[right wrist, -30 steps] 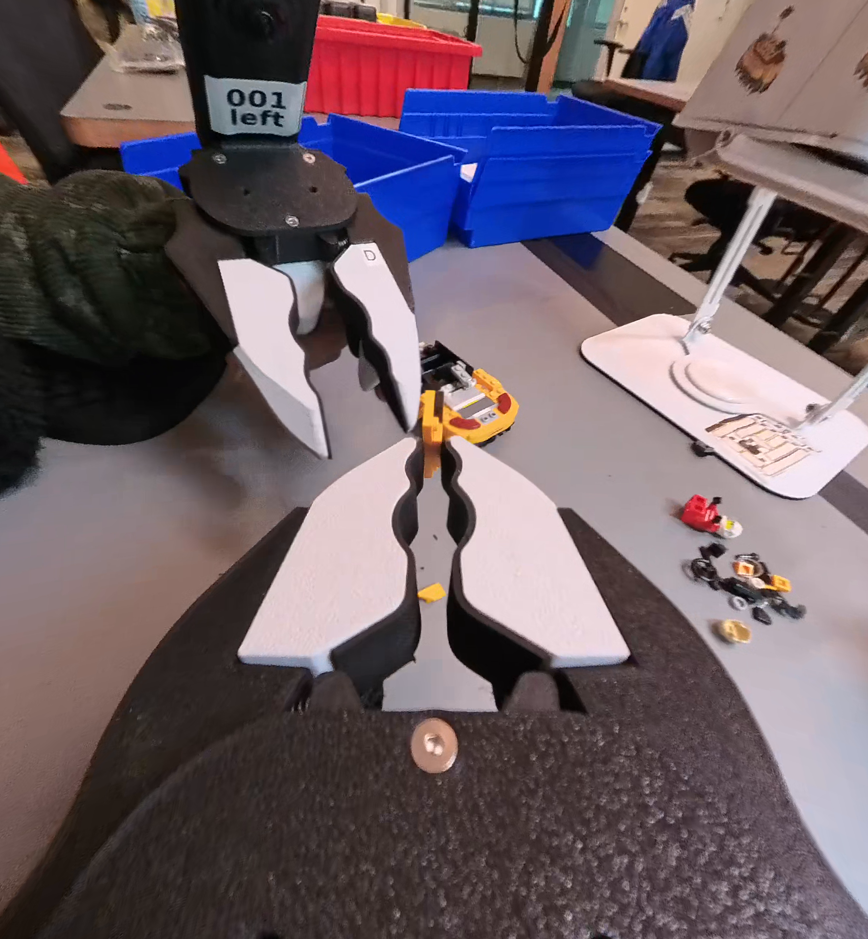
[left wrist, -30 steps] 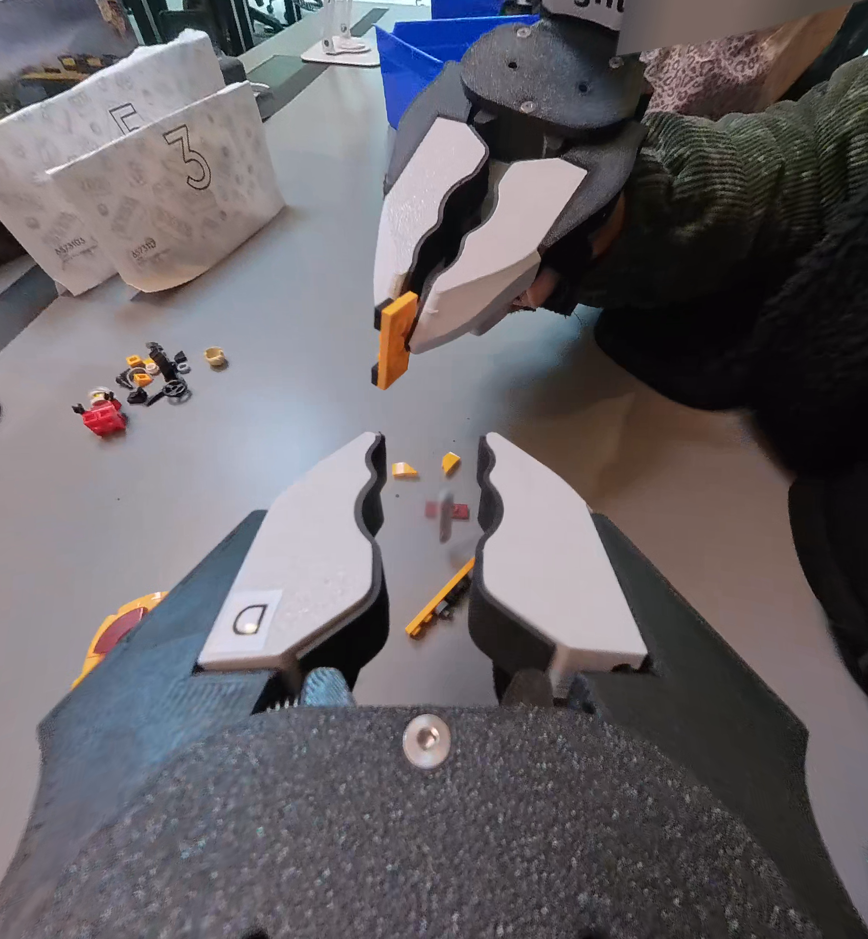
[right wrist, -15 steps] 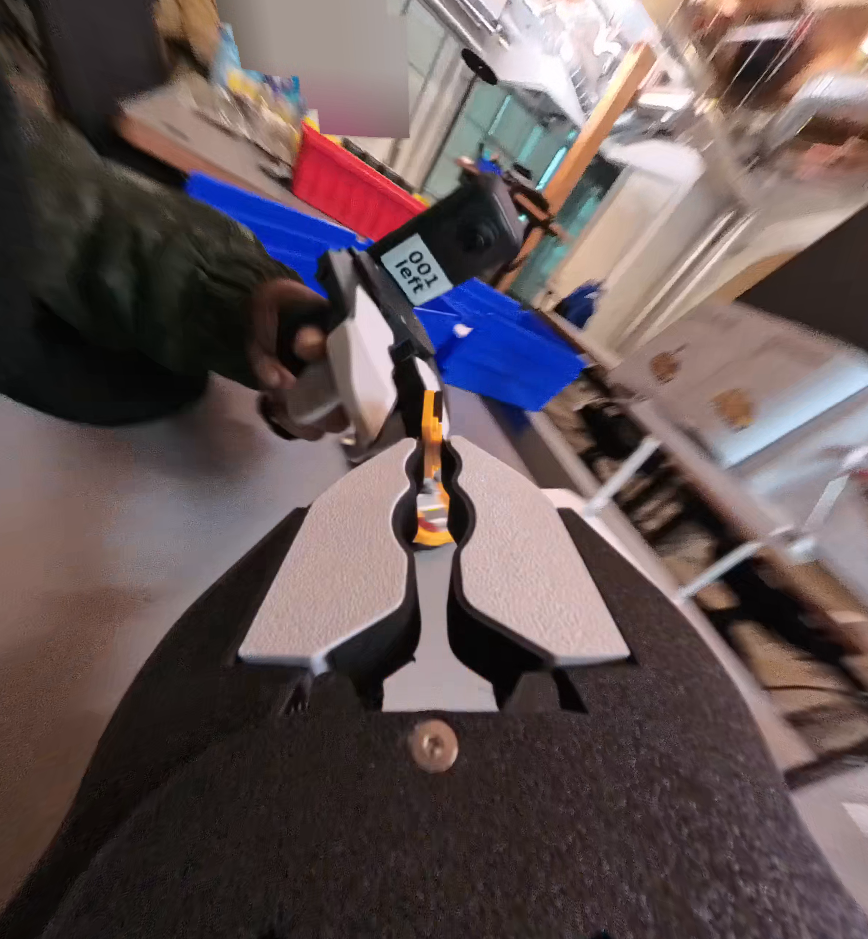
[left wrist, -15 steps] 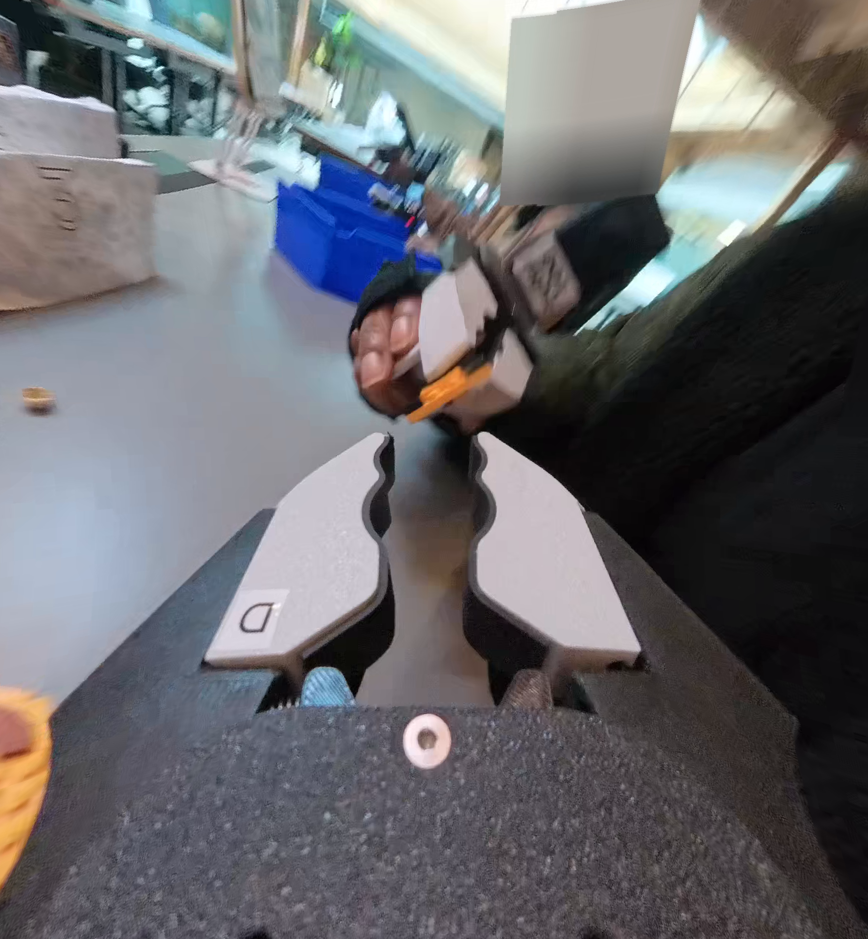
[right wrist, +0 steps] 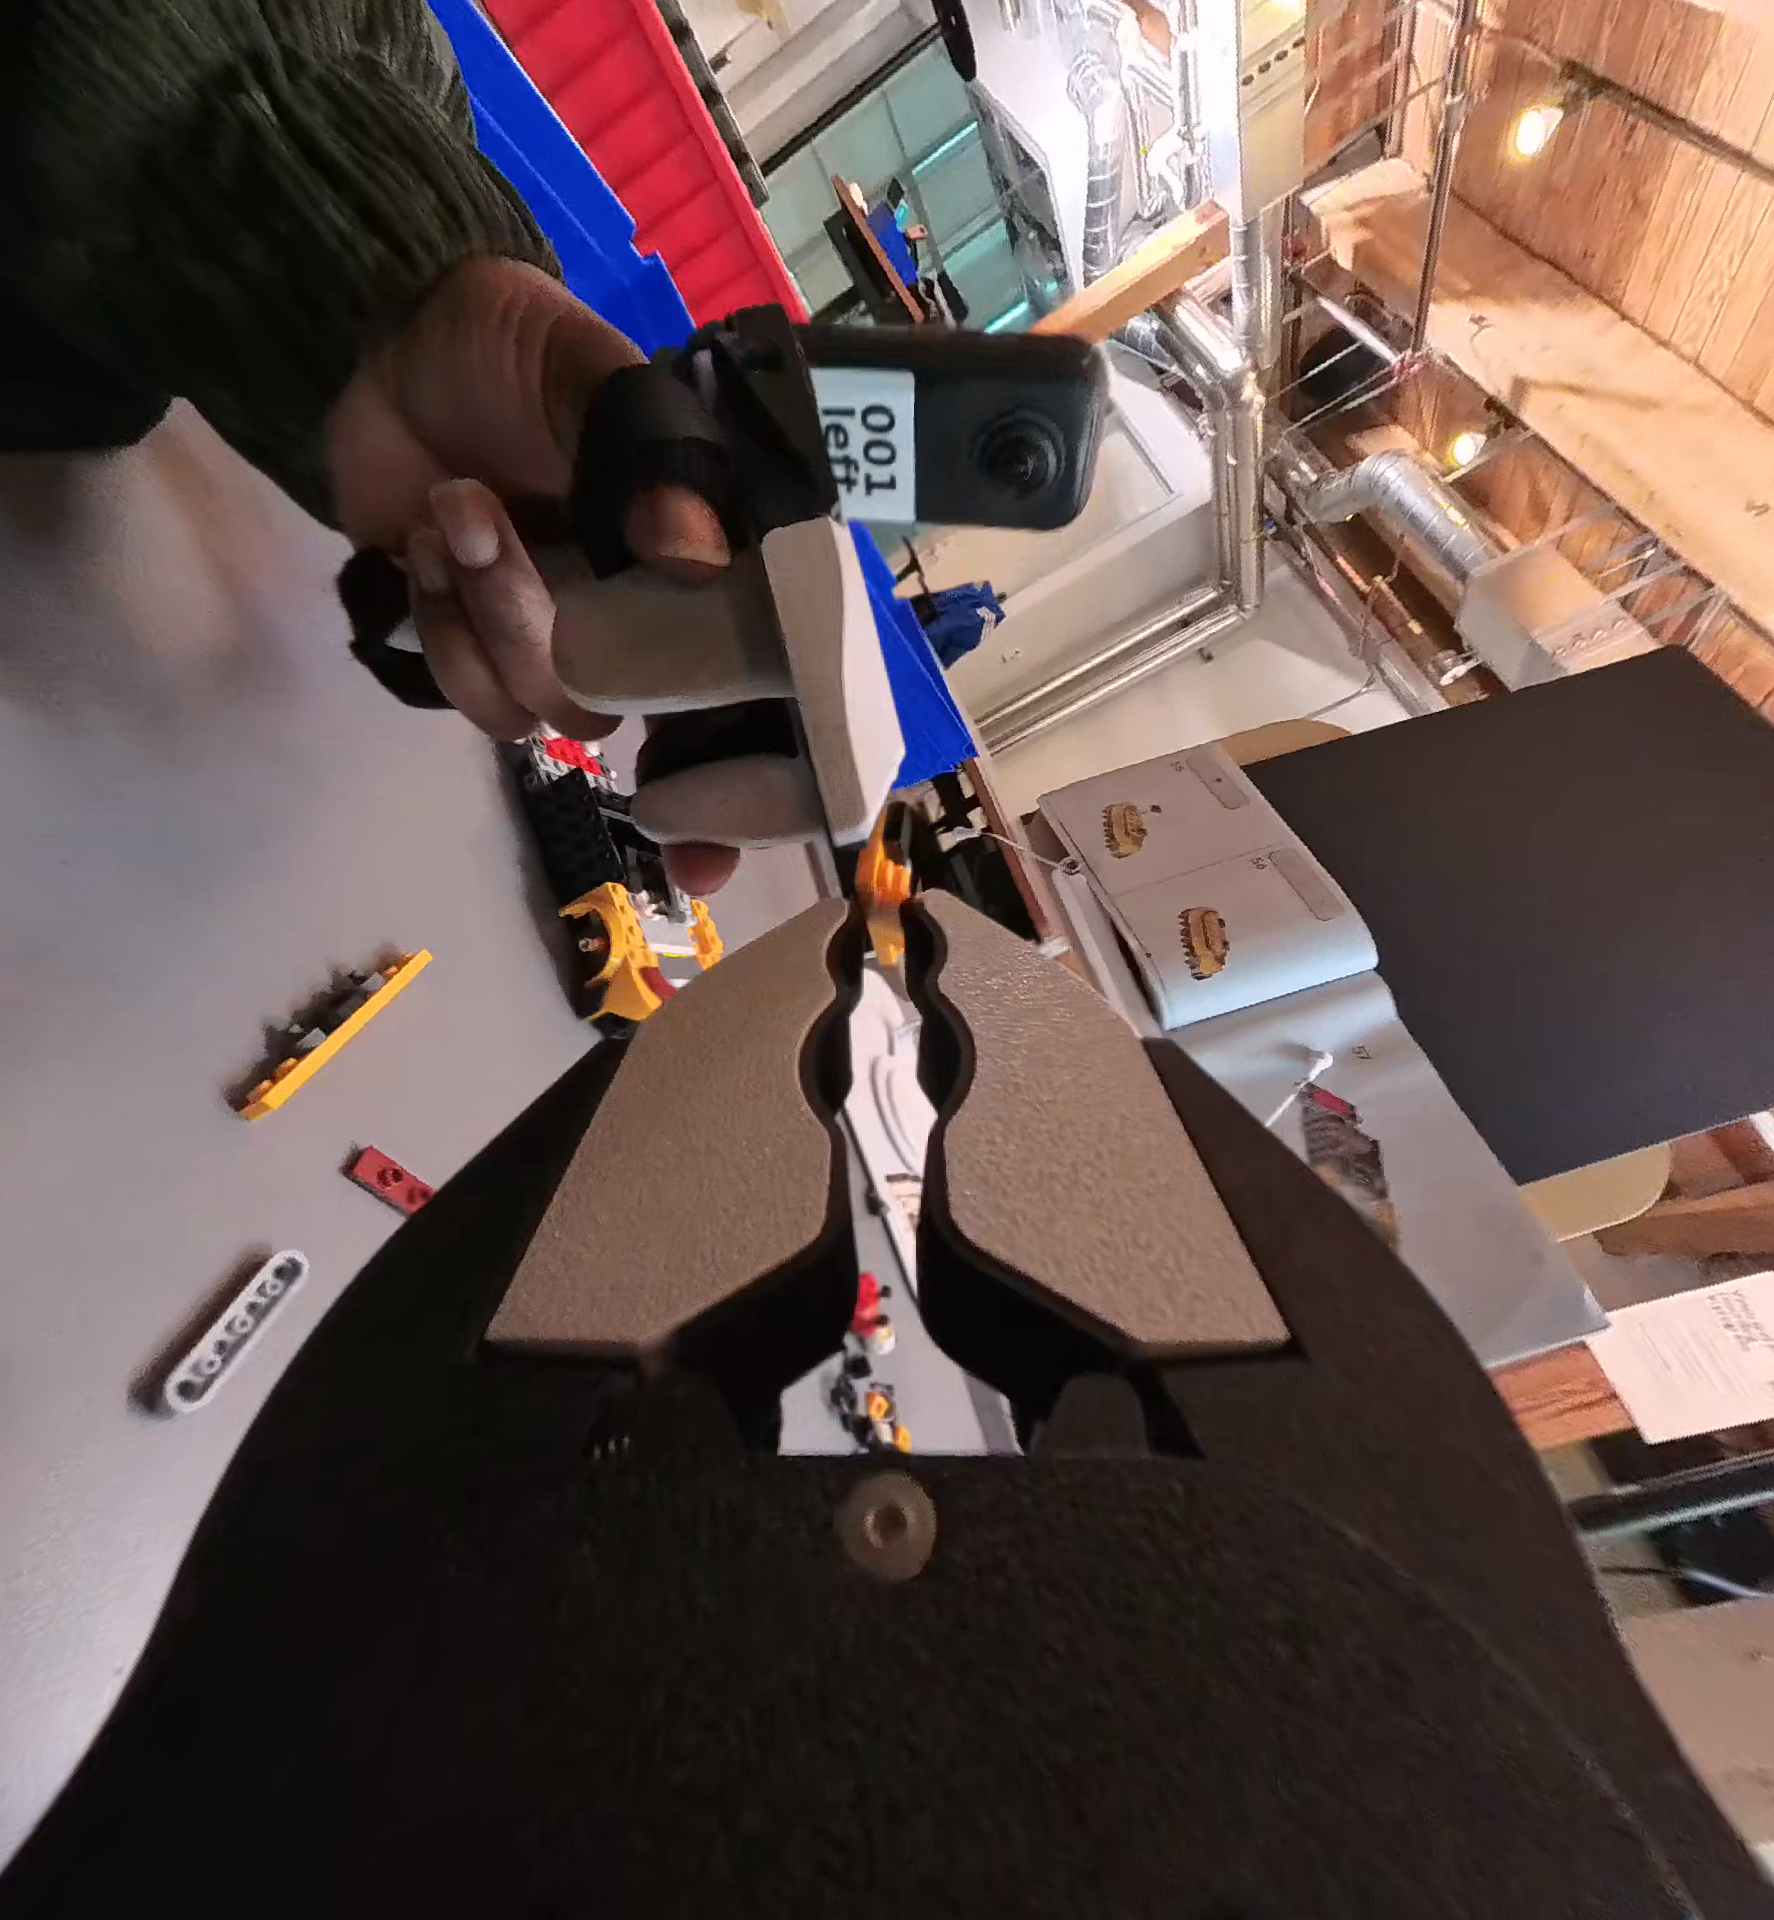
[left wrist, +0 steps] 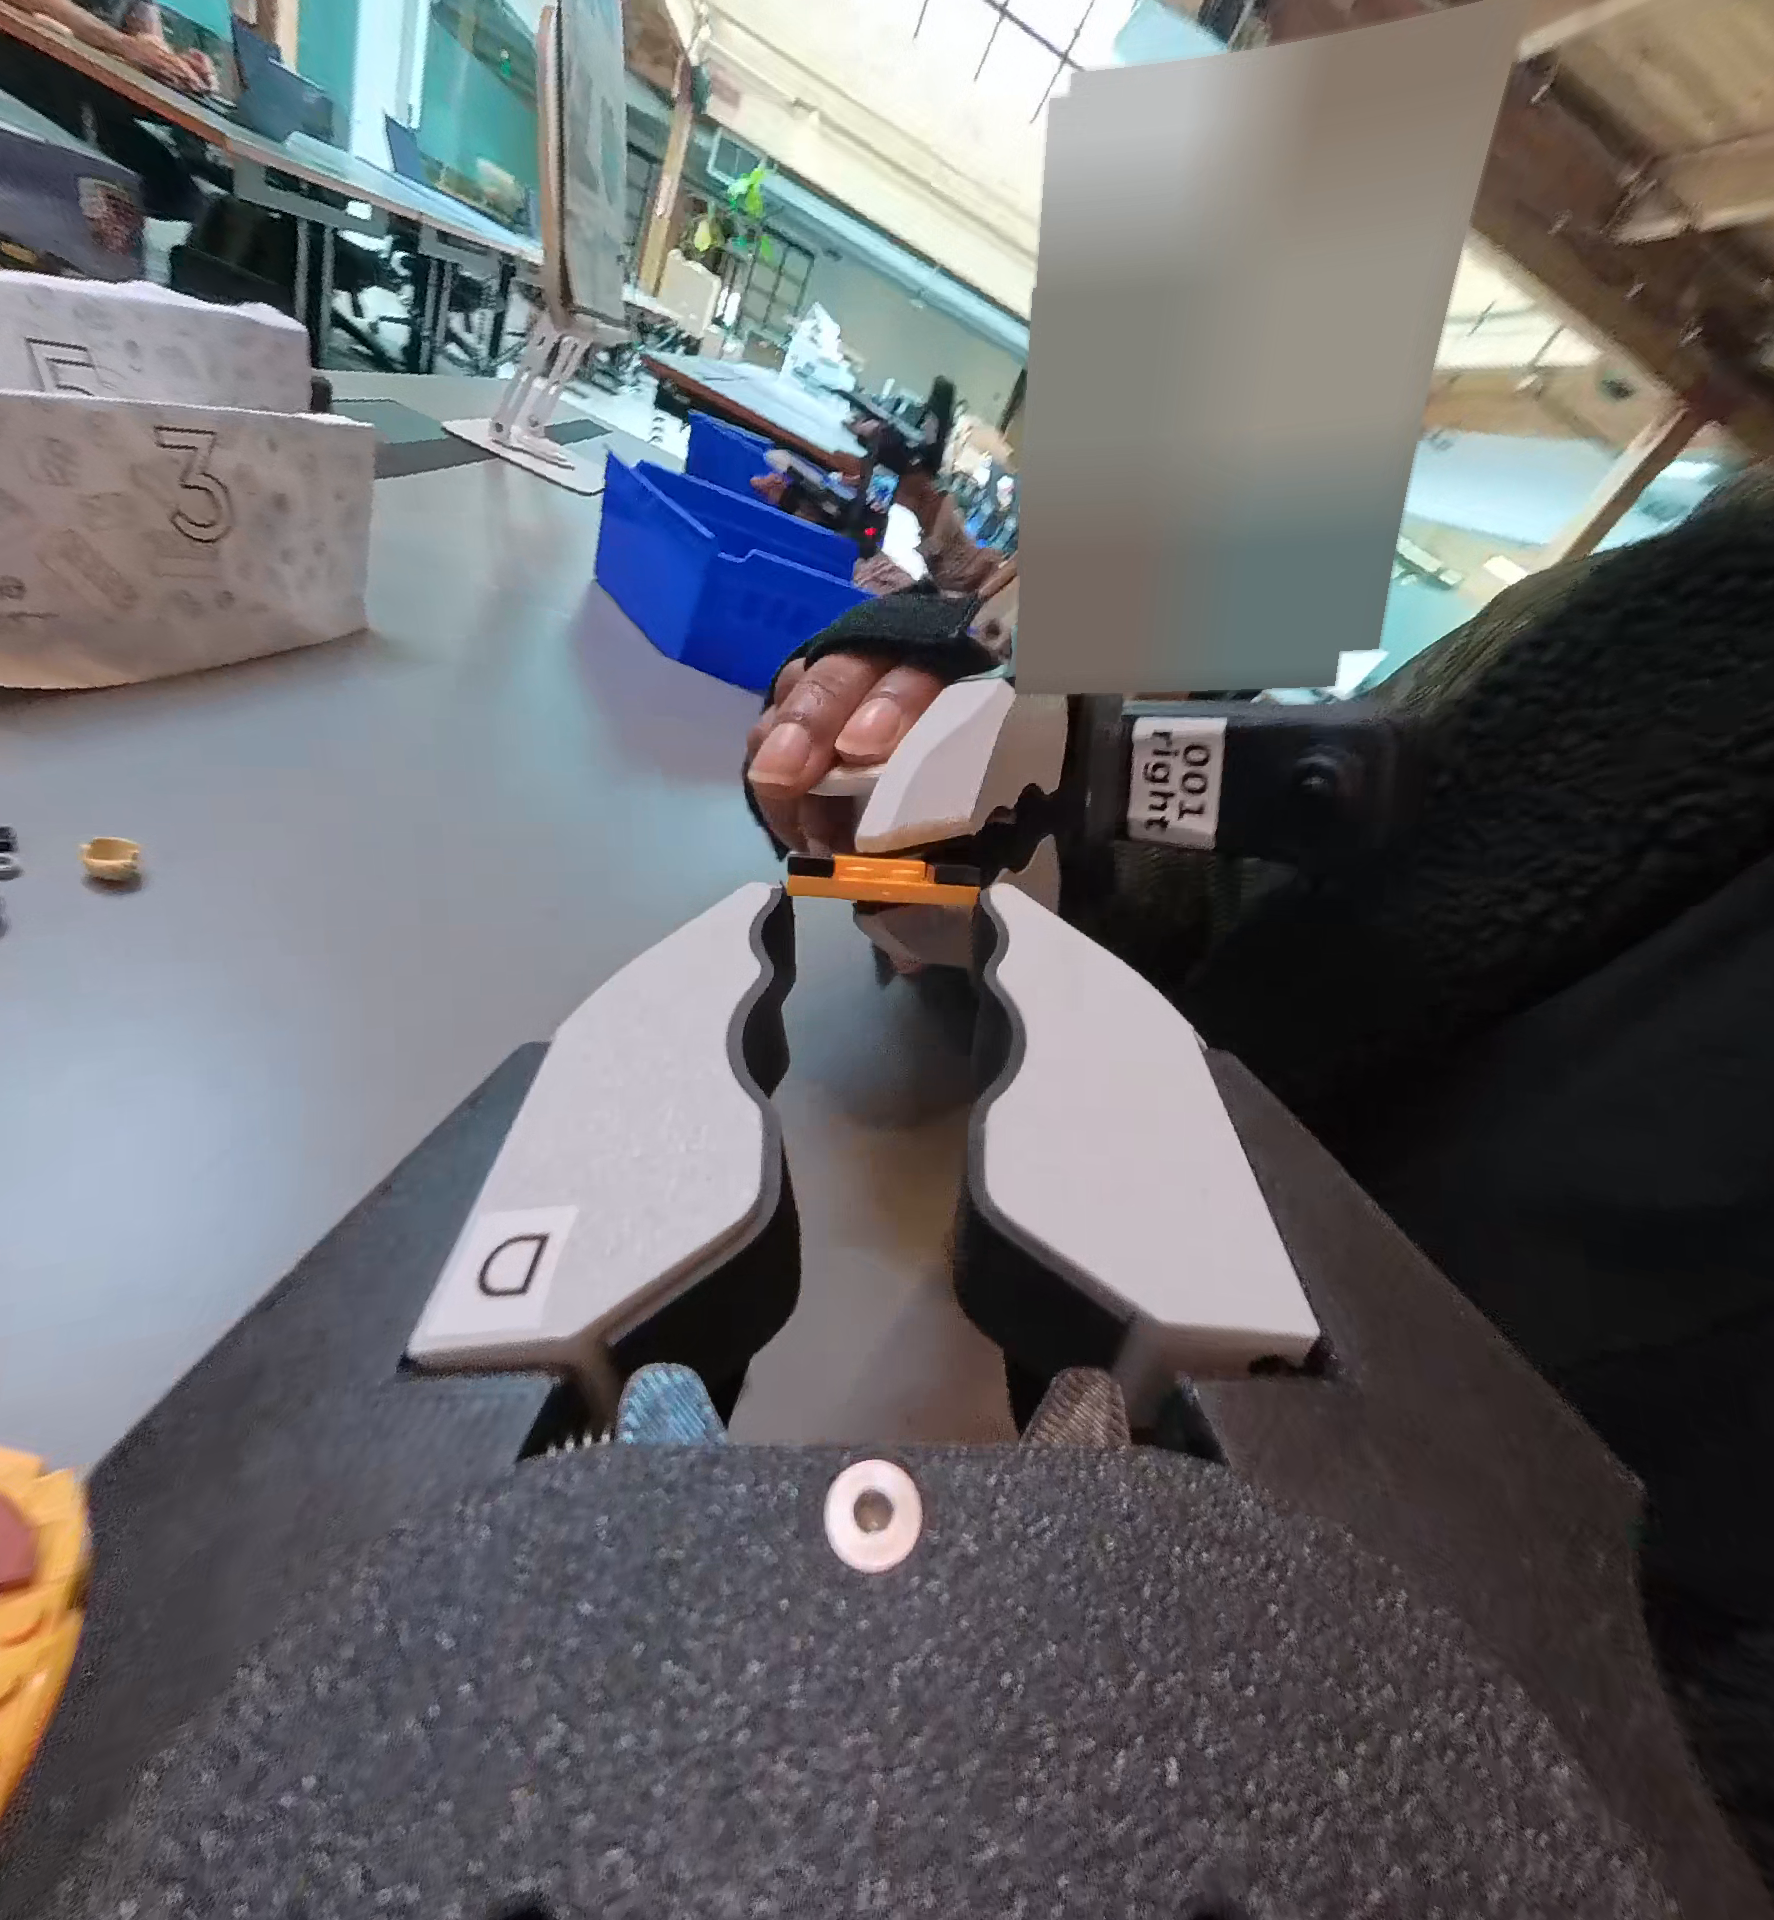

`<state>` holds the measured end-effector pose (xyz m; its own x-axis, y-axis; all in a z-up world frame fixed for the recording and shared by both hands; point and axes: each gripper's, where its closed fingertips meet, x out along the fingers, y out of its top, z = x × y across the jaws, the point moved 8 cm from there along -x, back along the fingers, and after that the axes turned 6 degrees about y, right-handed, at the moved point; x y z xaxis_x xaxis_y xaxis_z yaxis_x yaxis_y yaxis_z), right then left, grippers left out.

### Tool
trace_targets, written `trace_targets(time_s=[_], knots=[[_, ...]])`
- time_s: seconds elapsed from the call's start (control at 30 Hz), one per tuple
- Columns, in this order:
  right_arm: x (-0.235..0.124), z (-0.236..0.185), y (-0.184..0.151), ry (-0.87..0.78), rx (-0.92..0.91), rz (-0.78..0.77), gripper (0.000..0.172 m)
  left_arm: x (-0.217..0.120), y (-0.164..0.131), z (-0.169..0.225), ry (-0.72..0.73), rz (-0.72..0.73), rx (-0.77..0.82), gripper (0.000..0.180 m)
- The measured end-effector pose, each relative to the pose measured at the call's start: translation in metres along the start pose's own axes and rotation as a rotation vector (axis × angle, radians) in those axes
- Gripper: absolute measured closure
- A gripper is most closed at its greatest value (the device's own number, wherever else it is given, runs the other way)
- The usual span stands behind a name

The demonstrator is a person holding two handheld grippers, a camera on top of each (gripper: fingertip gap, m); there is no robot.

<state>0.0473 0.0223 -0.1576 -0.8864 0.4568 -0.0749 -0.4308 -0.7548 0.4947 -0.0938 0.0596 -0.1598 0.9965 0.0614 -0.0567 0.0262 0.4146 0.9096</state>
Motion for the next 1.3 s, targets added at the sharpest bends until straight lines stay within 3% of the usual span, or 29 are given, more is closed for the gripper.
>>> trace_targets(time_s=[0.17,0.37,0.5,0.67,1.0,1.17,1.3], knots=[[0.0,0.005,-0.009,0.099,0.252,0.041,0.157,-0.006,0.002,-0.002,0.11,-0.041,0.142,0.148],[-0.001,0.031,-0.035,0.384,1.128,0.156,0.151,-0.007,0.0,0.0,0.315,-0.141,0.467,0.148],[0.008,0.026,-0.043,0.443,1.43,0.151,0.153,0.0,-0.004,0.007,0.422,-0.181,0.69,0.148],[0.017,0.017,-0.041,0.448,1.498,0.093,0.156,0.004,-0.007,0.012,0.517,-0.212,0.871,0.148],[0.018,0.016,-0.042,0.54,1.619,0.191,0.16,0.005,-0.008,0.02,0.525,-0.203,1.02,0.149],[0.016,0.017,-0.043,0.519,1.556,0.19,0.164,0.006,-0.007,0.02,0.507,-0.192,0.98,0.148],[0.015,0.02,-0.043,0.457,1.468,0.177,0.165,0.003,-0.003,0.016,0.377,-0.108,0.71,0.155]])
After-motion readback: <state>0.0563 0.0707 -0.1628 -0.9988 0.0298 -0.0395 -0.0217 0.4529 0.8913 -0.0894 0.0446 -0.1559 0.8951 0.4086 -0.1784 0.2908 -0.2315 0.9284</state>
